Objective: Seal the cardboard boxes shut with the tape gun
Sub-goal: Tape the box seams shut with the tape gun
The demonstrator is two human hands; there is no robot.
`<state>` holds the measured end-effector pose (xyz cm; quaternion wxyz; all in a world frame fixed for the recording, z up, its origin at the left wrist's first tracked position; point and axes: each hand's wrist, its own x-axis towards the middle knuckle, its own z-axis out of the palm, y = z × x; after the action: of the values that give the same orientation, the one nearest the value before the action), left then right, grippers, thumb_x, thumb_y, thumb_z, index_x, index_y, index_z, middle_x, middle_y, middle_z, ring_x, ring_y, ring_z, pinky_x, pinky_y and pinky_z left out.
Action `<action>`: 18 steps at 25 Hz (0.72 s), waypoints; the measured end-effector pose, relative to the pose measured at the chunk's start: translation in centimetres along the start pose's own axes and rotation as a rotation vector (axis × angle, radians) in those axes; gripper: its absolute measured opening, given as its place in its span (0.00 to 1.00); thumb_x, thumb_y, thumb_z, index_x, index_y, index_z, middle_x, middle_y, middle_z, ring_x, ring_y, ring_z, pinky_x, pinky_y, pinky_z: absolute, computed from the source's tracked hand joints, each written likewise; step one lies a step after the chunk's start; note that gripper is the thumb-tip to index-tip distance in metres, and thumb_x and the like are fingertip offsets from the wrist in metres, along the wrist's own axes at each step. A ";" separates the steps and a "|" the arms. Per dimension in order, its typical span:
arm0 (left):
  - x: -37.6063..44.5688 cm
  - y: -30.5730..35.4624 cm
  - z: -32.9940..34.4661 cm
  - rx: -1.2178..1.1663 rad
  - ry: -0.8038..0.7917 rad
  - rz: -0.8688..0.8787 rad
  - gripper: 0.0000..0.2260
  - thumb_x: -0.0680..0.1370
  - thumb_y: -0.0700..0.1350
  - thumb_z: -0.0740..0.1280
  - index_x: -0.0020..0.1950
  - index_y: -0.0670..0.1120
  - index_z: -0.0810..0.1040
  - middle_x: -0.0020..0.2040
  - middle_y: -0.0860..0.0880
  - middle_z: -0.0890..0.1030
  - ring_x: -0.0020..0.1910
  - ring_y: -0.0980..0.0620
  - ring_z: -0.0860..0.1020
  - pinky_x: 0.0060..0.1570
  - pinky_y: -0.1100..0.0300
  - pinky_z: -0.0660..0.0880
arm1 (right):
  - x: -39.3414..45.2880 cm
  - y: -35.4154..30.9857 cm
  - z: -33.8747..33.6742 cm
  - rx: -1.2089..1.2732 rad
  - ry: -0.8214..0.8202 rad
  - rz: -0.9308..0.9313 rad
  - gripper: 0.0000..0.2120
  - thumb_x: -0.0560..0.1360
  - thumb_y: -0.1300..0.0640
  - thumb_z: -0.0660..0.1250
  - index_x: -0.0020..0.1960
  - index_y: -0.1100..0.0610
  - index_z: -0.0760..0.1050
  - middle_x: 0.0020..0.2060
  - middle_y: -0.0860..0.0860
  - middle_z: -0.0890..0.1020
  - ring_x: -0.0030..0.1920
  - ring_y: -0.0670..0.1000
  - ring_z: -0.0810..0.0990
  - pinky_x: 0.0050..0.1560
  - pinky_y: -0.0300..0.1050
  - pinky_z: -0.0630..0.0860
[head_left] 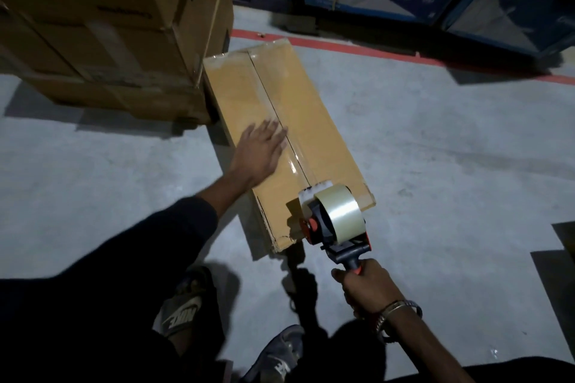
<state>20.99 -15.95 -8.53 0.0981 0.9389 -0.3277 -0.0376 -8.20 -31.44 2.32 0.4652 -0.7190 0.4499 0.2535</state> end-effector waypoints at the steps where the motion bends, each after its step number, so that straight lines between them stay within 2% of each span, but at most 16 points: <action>1: -1.5 1.2 0.4 -0.041 -0.002 -0.021 0.25 0.87 0.58 0.45 0.84 0.54 0.57 0.84 0.47 0.56 0.84 0.47 0.54 0.81 0.41 0.50 | 0.0 0.0 0.0 0.019 -0.001 -0.002 0.15 0.75 0.56 0.71 0.33 0.57 0.69 0.22 0.52 0.73 0.22 0.52 0.69 0.26 0.42 0.69; 4: -4.9 4.6 1.9 -0.061 -0.019 0.081 0.24 0.87 0.61 0.51 0.83 0.57 0.60 0.84 0.49 0.55 0.84 0.48 0.54 0.81 0.38 0.47 | 0.0 0.5 -0.2 0.036 0.001 -0.019 0.15 0.74 0.56 0.71 0.34 0.57 0.69 0.22 0.51 0.73 0.21 0.51 0.68 0.26 0.41 0.68; 6: -5.6 5.7 2.3 0.016 -0.043 0.168 0.31 0.83 0.63 0.59 0.84 0.56 0.58 0.85 0.47 0.53 0.84 0.47 0.52 0.80 0.37 0.49 | 0.2 0.7 -0.2 0.014 0.012 -0.034 0.15 0.74 0.57 0.71 0.33 0.57 0.69 0.22 0.51 0.73 0.21 0.51 0.68 0.26 0.41 0.68; 7: -5.8 5.7 2.3 0.053 -0.061 0.176 0.34 0.82 0.64 0.60 0.85 0.55 0.55 0.85 0.47 0.52 0.84 0.46 0.51 0.80 0.36 0.48 | 0.3 0.8 -0.2 -0.001 0.012 -0.044 0.15 0.73 0.57 0.70 0.32 0.56 0.69 0.22 0.51 0.73 0.21 0.51 0.68 0.26 0.41 0.69; 9: -6.3 5.4 2.1 0.121 -0.069 0.192 0.34 0.83 0.68 0.52 0.86 0.55 0.52 0.86 0.46 0.49 0.85 0.46 0.50 0.80 0.36 0.48 | 0.4 1.1 -0.3 -0.040 0.012 -0.057 0.14 0.72 0.58 0.69 0.31 0.56 0.68 0.23 0.51 0.74 0.23 0.52 0.69 0.26 0.41 0.69; 11: -6.3 5.3 1.5 0.100 -0.059 0.204 0.33 0.83 0.67 0.39 0.85 0.54 0.54 0.85 0.47 0.52 0.84 0.46 0.51 0.80 0.36 0.49 | 0.3 1.4 -0.8 -0.098 0.026 -0.055 0.12 0.70 0.57 0.68 0.30 0.55 0.68 0.24 0.52 0.74 0.24 0.53 0.70 0.27 0.43 0.70; 12: -6.3 5.4 1.4 0.081 -0.049 0.188 0.32 0.84 0.65 0.37 0.85 0.55 0.57 0.85 0.47 0.54 0.84 0.47 0.53 0.80 0.36 0.50 | 0.0 1.8 -1.2 -0.118 0.021 -0.037 0.11 0.69 0.57 0.68 0.30 0.55 0.69 0.24 0.51 0.74 0.24 0.53 0.70 0.28 0.43 0.69; 15: -6.2 6.0 1.7 0.046 0.002 0.138 0.26 0.87 0.61 0.43 0.83 0.56 0.61 0.84 0.49 0.58 0.84 0.48 0.55 0.80 0.37 0.51 | -1.3 4.0 -2.2 -0.154 -0.006 0.074 0.09 0.68 0.58 0.68 0.32 0.56 0.70 0.24 0.50 0.75 0.25 0.53 0.72 0.31 0.43 0.69; 18: -6.2 6.0 1.7 0.012 0.034 0.134 0.24 0.88 0.60 0.46 0.82 0.57 0.63 0.84 0.50 0.61 0.83 0.48 0.57 0.80 0.37 0.52 | -1.9 5.9 -2.4 -0.137 -0.018 0.134 0.09 0.70 0.58 0.70 0.34 0.57 0.73 0.24 0.50 0.76 0.24 0.52 0.73 0.31 0.42 0.68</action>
<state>12.27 -16.99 -8.89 0.1003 0.9159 -0.3885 -0.0130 -14.44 -33.74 2.22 0.4012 -0.7151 0.4742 0.3207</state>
